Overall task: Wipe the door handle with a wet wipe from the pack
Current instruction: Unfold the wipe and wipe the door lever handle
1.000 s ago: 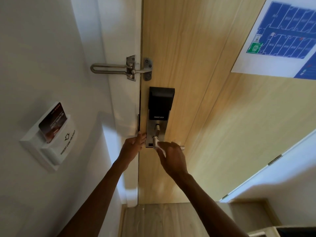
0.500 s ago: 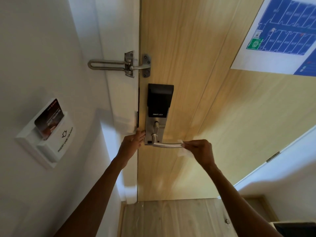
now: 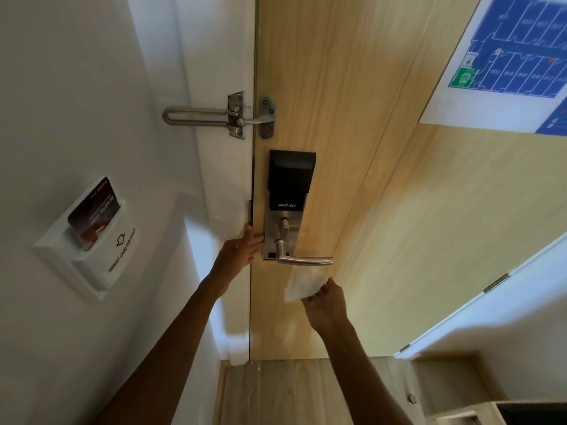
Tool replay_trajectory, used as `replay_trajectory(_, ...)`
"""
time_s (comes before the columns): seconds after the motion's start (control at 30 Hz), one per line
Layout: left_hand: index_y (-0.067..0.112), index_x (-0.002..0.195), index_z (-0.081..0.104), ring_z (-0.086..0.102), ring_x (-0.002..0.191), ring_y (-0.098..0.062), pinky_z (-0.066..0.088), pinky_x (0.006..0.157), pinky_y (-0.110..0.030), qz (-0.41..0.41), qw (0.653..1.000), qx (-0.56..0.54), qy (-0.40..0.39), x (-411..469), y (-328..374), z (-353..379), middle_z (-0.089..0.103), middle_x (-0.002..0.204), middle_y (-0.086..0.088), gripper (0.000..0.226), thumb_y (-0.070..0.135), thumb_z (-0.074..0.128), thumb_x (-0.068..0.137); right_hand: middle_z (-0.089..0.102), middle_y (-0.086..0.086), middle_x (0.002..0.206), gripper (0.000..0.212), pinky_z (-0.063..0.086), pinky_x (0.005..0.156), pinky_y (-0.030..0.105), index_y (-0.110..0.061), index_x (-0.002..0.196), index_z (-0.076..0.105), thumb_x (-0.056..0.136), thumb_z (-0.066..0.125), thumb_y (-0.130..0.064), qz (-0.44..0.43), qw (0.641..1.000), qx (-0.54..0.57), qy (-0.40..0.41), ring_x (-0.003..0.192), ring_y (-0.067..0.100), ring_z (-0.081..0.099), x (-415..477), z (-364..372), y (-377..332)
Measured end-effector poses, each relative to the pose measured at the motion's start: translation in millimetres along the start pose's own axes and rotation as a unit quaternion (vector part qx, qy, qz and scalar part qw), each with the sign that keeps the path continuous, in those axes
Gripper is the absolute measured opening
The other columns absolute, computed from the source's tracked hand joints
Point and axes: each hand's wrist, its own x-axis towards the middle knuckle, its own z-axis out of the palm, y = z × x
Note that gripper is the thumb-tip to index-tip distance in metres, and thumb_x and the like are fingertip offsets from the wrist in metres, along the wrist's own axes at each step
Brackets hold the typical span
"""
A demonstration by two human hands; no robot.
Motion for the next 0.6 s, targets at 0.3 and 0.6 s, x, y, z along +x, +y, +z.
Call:
replay_trajectory(0.3, 0.004, 0.127, 0.059, 0.055, 0.126, -0.026, 0.042, 0.105, -0.036, -0.071, 0.992, 0.07, -0.08, 8, 40, -7, 0.06, 0.133, -0.015, 0.082, 0.062, 0.01, 0.095, 0.037, 0.032, 0.147, 0.086, 0.019, 0.12, 0.05, 0.009, 0.142, 0.032, 0.095, 0.03, -0.062, 0.105, 0.955, 0.25, -0.123, 0.139, 0.045, 0.034, -35, 47, 15)
replay_trajectory(0.6, 0.002, 0.136, 0.05, 0.047, 0.134, -0.028, 0.036, 0.11, -0.037, -0.073, 0.992, 0.051, -0.094, 1, 43, -4, 0.053, 0.141, -0.016, 0.08, 0.059, 0.01, 0.096, 0.061, 0.019, 0.116, 0.038, 0.054, 0.095, 0.033, 0.006, 0.128, 0.053, 0.093, 0.037, 0.008, 0.007, 0.994, 0.023, -0.102, 0.113, 0.026, 0.06, -27, 26, -6)
